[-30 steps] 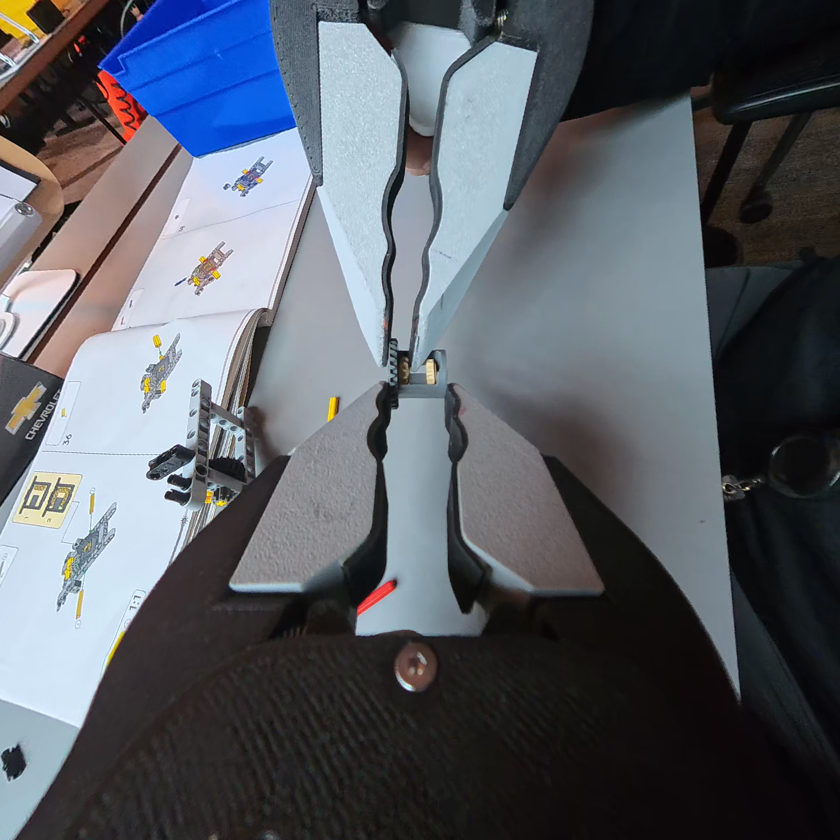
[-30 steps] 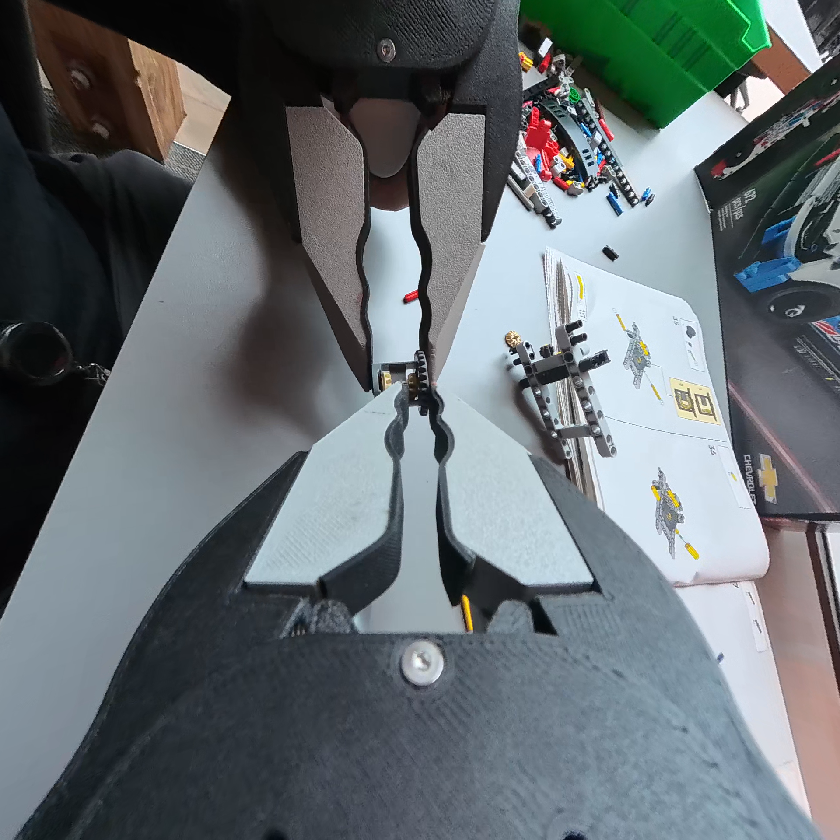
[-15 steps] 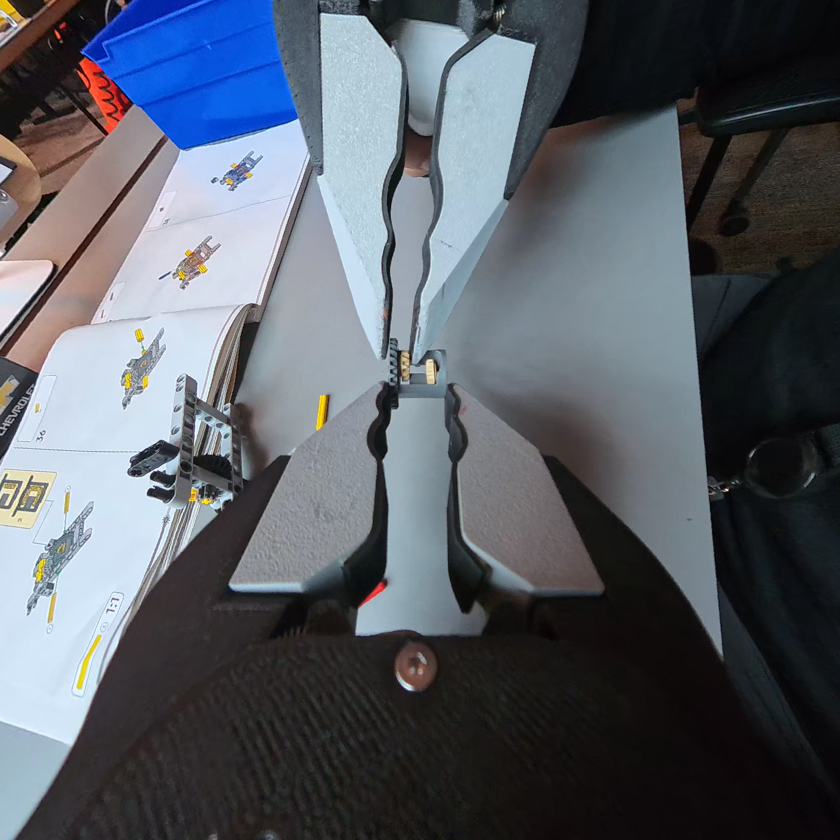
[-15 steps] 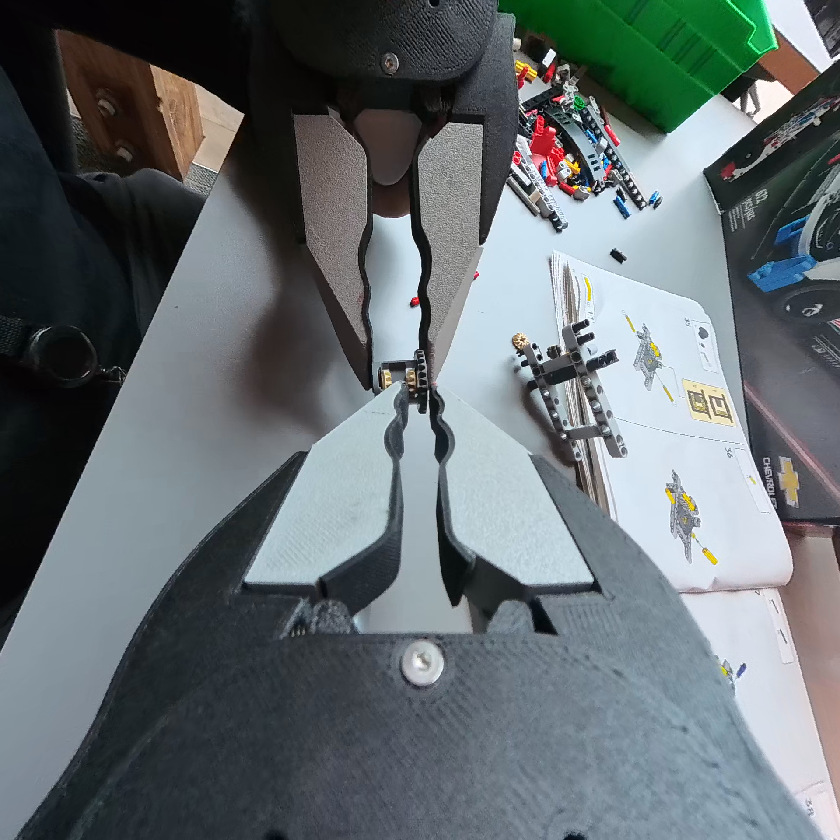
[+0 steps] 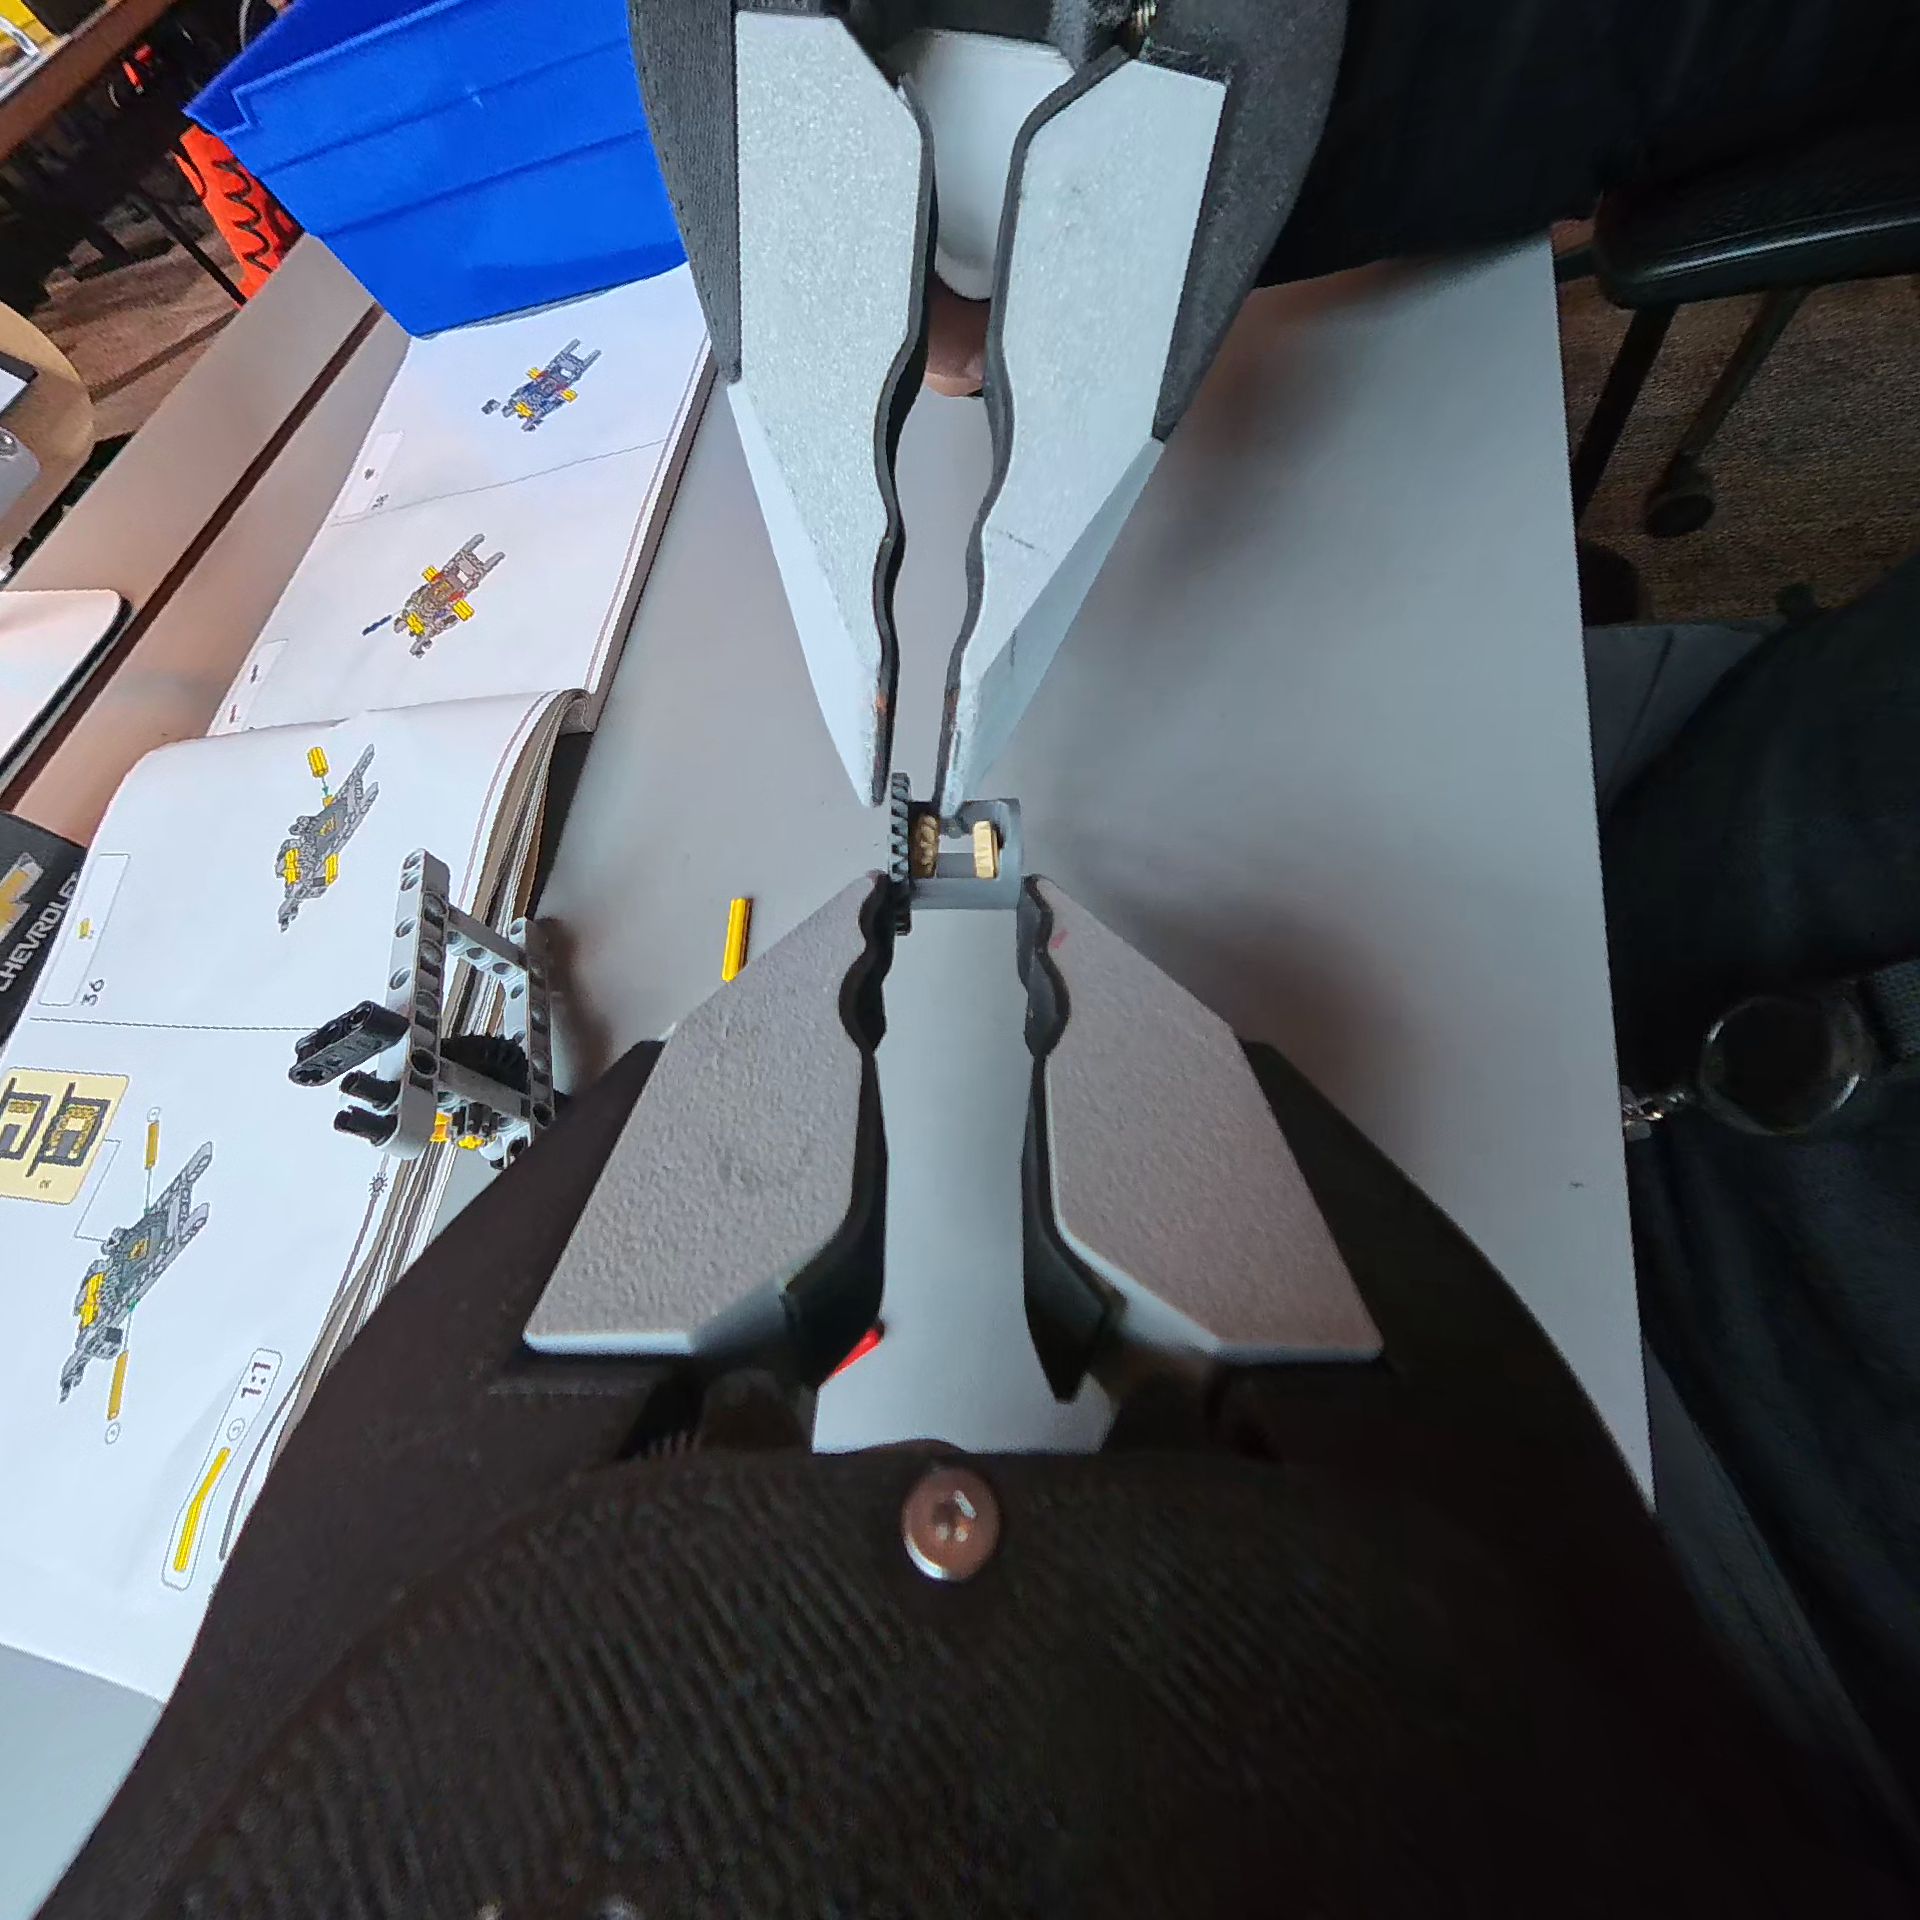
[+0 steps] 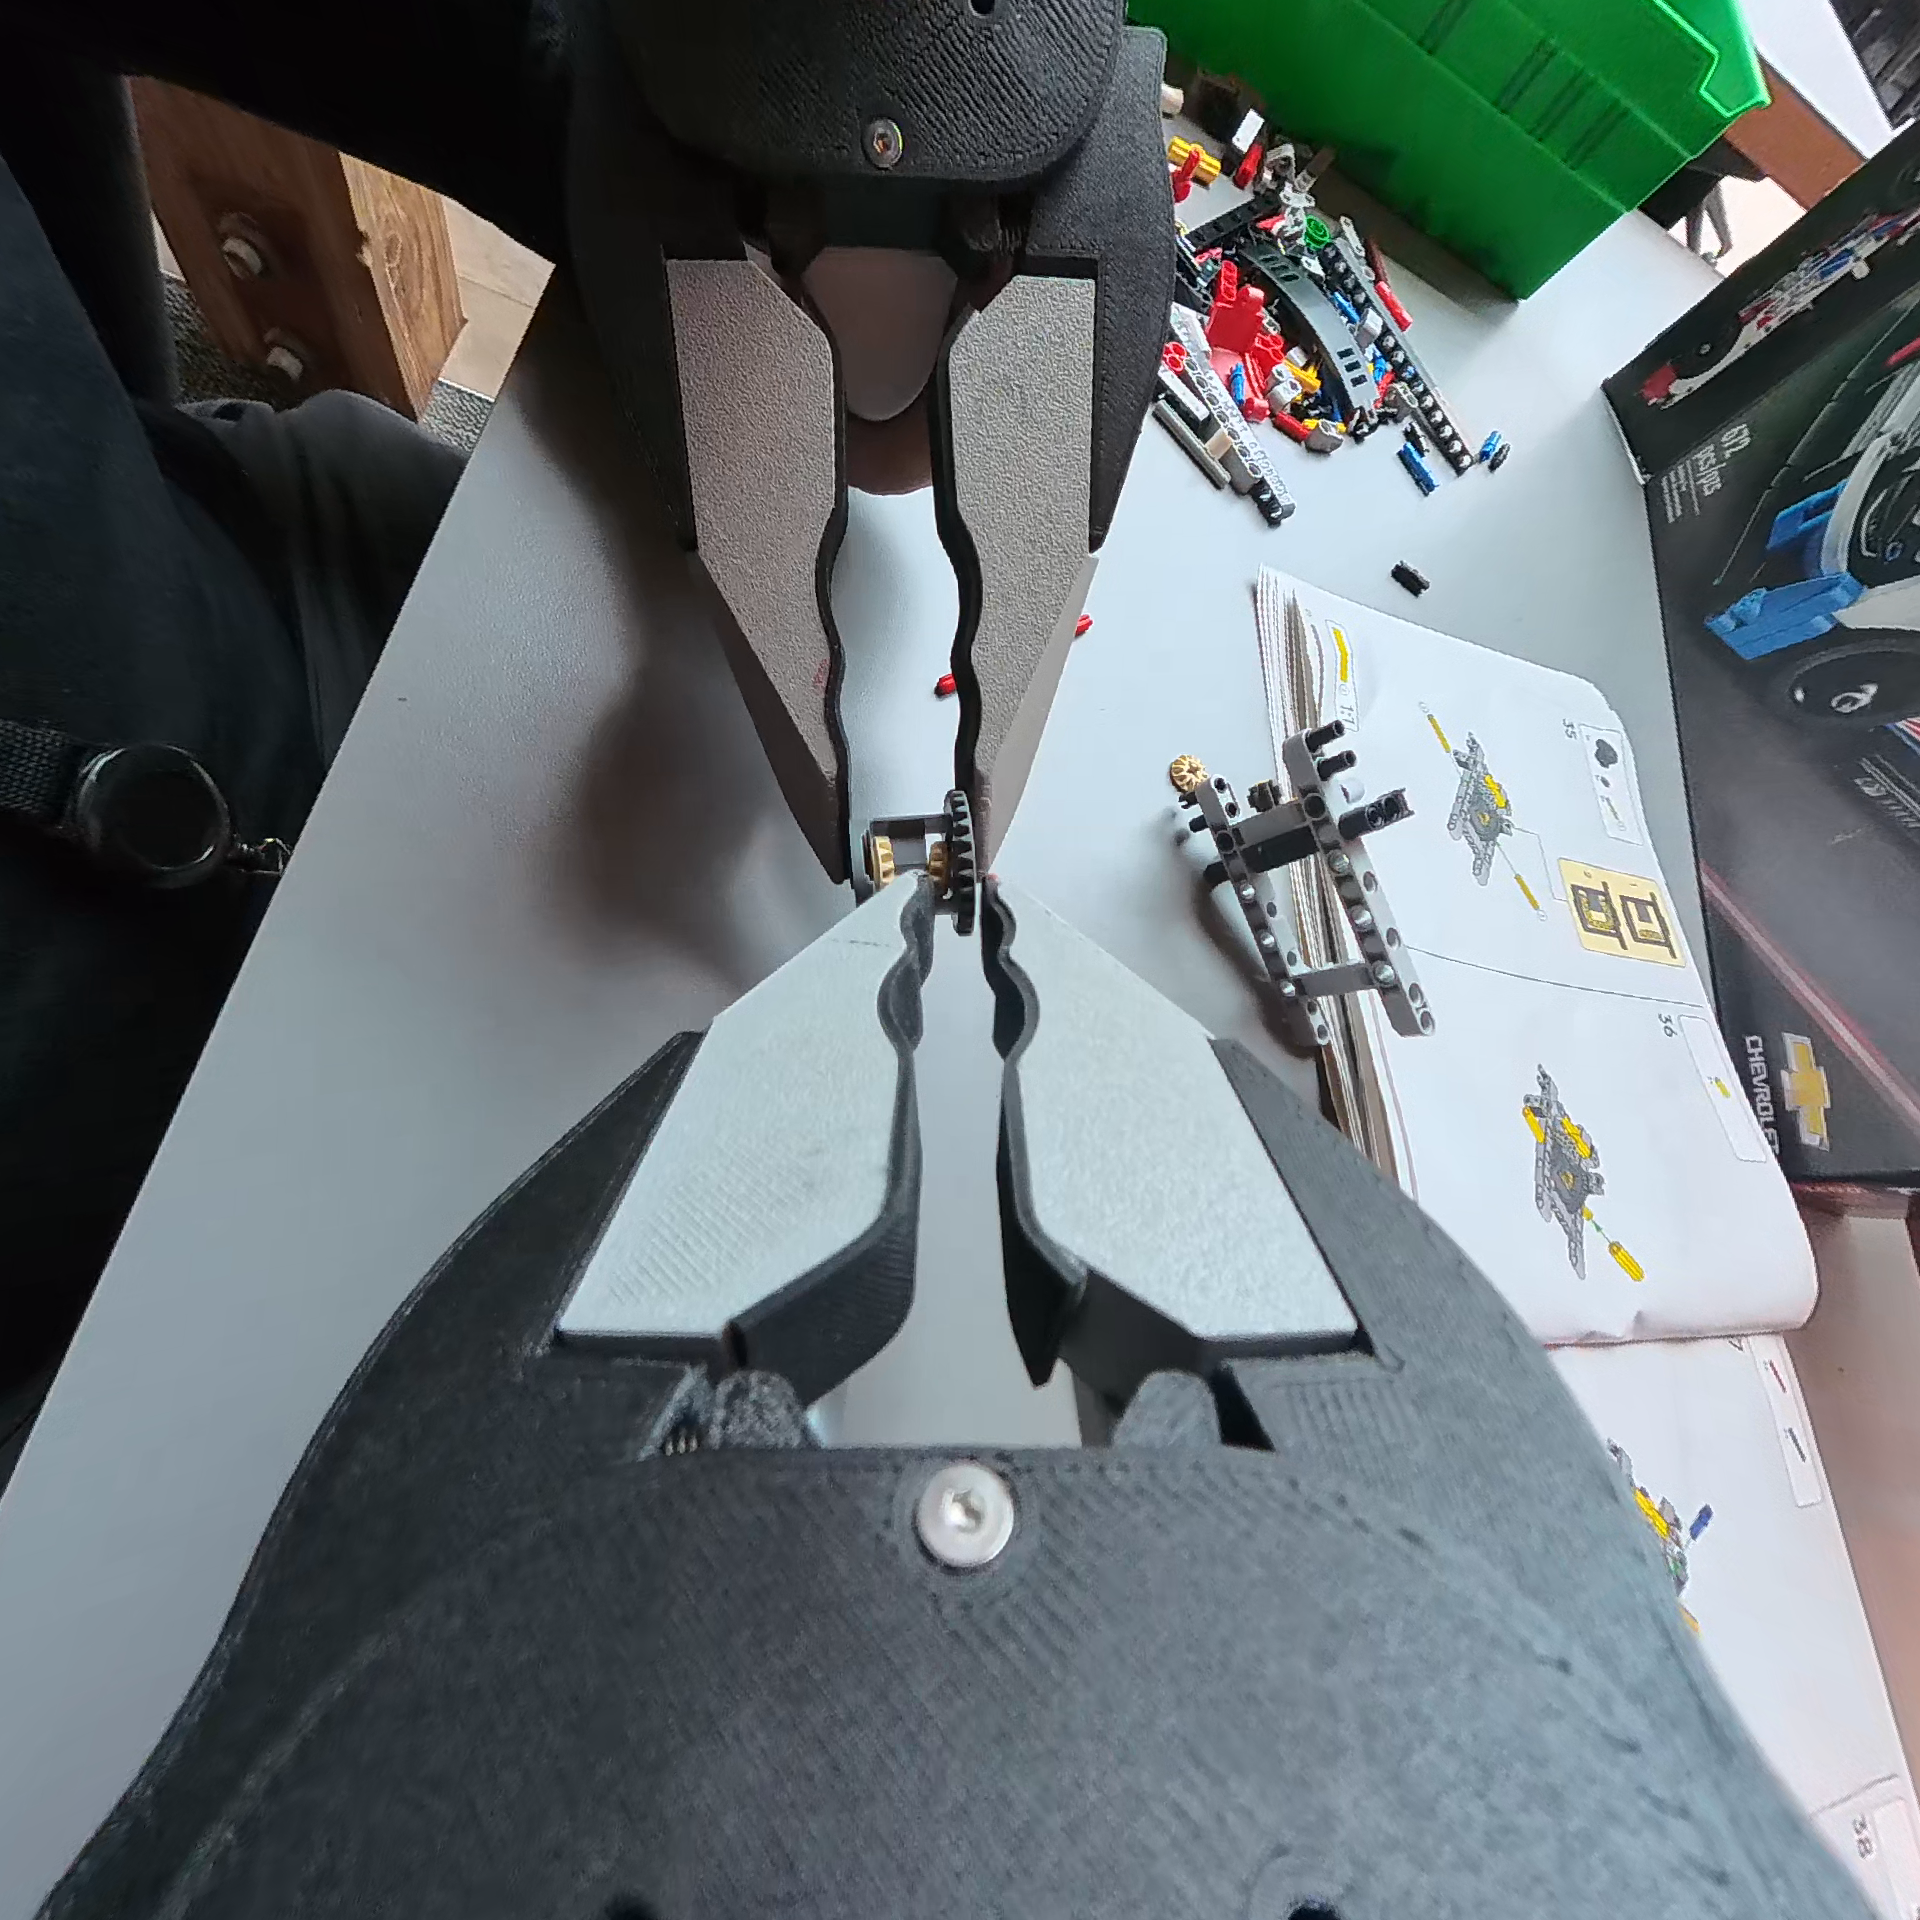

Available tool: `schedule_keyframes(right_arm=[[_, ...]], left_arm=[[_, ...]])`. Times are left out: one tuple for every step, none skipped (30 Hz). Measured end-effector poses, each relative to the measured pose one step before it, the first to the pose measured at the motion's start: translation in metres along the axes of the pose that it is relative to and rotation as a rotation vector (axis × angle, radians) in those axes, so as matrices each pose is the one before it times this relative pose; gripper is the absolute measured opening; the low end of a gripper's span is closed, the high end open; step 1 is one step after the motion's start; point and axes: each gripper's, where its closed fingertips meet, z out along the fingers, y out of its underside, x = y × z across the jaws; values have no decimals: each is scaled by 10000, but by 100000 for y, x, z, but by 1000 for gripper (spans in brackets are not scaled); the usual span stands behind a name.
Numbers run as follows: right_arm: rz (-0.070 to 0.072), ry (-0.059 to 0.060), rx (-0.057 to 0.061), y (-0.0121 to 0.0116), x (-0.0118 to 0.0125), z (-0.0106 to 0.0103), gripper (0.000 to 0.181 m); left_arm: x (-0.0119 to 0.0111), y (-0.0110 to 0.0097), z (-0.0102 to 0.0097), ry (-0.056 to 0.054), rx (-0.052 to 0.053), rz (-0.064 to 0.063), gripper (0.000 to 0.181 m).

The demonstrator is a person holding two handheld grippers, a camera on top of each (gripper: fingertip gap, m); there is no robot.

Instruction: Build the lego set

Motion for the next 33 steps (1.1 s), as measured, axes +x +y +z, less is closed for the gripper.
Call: schedule_keyframes(right_arm=[[6, 16, 9, 6, 31, -77, 5], [21, 13, 3, 35, 39, -77, 5], [32, 5, 9, 48, 41, -70, 5], [31, -4, 15, 41, 5, -47, 5], [26, -2, 6, 47, 11, -12, 5], [18, -15, -2, 30, -33, -2, 5], [4, -23, -1, 9, -46, 17, 5], [-10, -25, 7, -23, -66, 32, 5], [-12, -34, 1, -20, -81, 51, 6], [-14, -45, -9, -18, -100, 74, 6], [-15, -15, -10, -11, -43, 90, 7], [-20, -12, -18, -5, -28, 113, 7], [-33, -12, -43, 24, -38, 109, 7], [-61, 9, -54, 31, -17, 110, 7], [-85, 14, -77, 55, -36, 109, 7], [-101, 2, -90, 55, -66, 85, 6], [-127, 5, -93, 56, -86, 74, 6], [-153, 26, -80, 33, -71, 63, 4], [-161, 78, -66, 30, 16, 35, 4], [-121, 53, -55, 14, -6, 32, 5], [-50, 42, -47, -19, 26, 12, 5], [-21, 49, -27, -64, 59, -8, 5], [-41, 47, 2, -122, 29, -31, 5], [-115, 96, 2, -142, 25, -18, 5], [-190, 190, -22, -120, 77, -15, 6], [-205, 171, -59, -58, 37, 29, 6], [-103, 62, -116, 26, -58, 97, 6], [11, -25, -123, 109, -69, 136, 6], [67, -38, -68, 128, -13, 120, 6], [66, -38, -4, 95, 8, 58, 6], [65, -52, 48, 26, -29, -22, 6], [78, -28, 73, -34, 6, -70, 6], [64, -13, 77, -69, 22, -115, 6]], left_arm=[[17, 23, 7, 6, -5, -5, 21], [0, 13, -3, 2, 2, -1, 21], [-11, -18, -13, -6, 13, 7, 21], [0, -13, -13, -7, 16, 11, 21], [-2, 17, 7, 1, -10, 5, 21], [-10, 40, 19, 6, -21, -4, 21], [14, 40, 15, 10, -11, -6, 21], [13, 33, 19, 14, -4, -10, 21], [30, 23, 26, 25, -12, -10, 20], [46, 17, 21, 21, -12, 0, 21], [24, -21, 2, 4, 10, 17, 21], [63, -26, 16, 22, 2, 16, 21], [60, 10, 19, 16, -27, 16, 21], [62, 48, 37, 17, -31, 29, 21], [50, 52, 36, 13, -29, 13, 20], [82, 65, 44, 33, -39, 20, 21], [42, 60, 45, 18, -39, 11, 21], [34, 47, 21, 14, -32, 4, 21], [-17, 45, 4, -4, -18, -5, 21], [27, 19, -6, 34, 0, -35, 21], [-3, 8, -16, 35, 10, -63, 21], [-32, -43, -46, 24, 39, -72, 20], [36, -74, -64, 91, 59, -108, 20], [65, -87, -87, 153, 76, -178, 20], [20, -89, -88, 147, 89, -234, 20], [64, -15, -26, 188, 63, -258, 20], [75, 111, 25, 170, -16, -211, 20], [36, 177, 89, 66, -54, -69, 20], [-77, 149, 88, -83, -55, 70, 20], [-64, 92, 66, -110, -58, 102, 20], [-11, 16, 13, -30, -39, 50, 20], [16, -75, -24, 22, 37, -19, 20], [41, -124, -57, 67, 89, -88, 20]])
